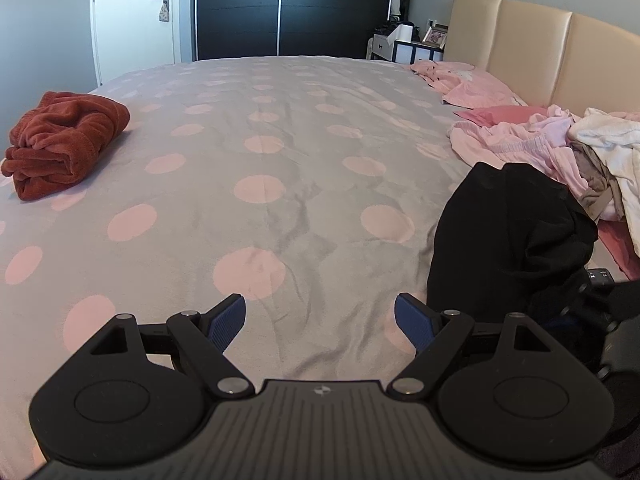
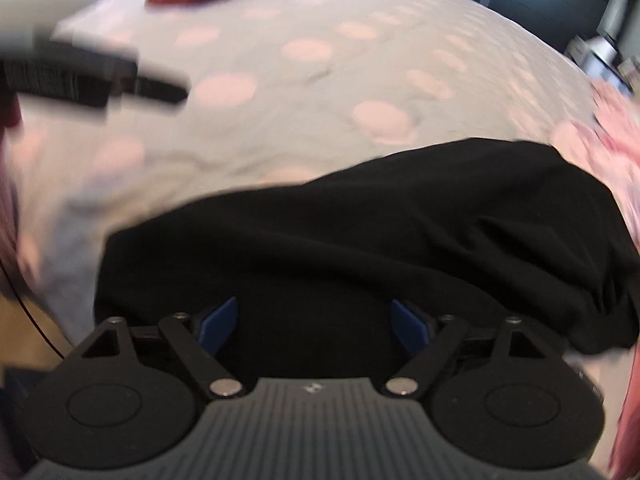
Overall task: Fold clothes
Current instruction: 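Lift the black garment with the right gripper and lay it on the bed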
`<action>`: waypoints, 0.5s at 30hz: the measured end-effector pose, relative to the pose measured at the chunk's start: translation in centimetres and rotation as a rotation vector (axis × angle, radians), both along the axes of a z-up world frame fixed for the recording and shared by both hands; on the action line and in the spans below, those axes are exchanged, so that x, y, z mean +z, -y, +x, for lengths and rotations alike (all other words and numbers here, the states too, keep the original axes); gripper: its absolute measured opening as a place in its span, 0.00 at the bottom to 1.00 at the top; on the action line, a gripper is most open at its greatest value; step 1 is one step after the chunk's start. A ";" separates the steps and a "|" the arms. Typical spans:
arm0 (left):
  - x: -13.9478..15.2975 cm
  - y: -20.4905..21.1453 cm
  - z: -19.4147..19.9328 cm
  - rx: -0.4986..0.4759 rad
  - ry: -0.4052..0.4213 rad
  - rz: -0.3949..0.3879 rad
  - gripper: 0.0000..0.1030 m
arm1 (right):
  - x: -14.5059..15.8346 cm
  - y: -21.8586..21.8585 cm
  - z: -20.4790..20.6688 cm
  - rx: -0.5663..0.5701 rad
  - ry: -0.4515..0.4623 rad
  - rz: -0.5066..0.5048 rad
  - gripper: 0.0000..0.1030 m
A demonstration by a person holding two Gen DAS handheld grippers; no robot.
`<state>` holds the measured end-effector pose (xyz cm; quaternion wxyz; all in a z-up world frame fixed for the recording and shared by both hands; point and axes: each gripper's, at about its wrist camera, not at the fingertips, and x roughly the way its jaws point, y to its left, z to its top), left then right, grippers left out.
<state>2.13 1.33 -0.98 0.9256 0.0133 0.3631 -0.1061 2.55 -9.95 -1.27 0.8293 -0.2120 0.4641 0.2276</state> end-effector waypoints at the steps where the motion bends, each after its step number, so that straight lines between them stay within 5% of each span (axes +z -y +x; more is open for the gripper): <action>1: 0.0 -0.2 0.0 0.007 0.001 -0.003 0.80 | -0.6 -0.3 0.1 0.007 0.005 -0.027 0.71; 5: 0.4 -1.1 0.2 0.038 0.009 -0.018 0.80 | -0.8 -0.7 0.6 -0.012 0.057 -0.095 0.11; 10: 1.2 -2.1 0.2 0.067 0.038 -0.014 0.80 | 4.1 0.0 2.9 -0.076 0.039 0.029 0.07; 15: 2.3 -3.6 -0.2 0.114 0.077 -0.025 0.80 | 11.2 -2.8 4.6 -0.019 0.139 0.137 0.07</action>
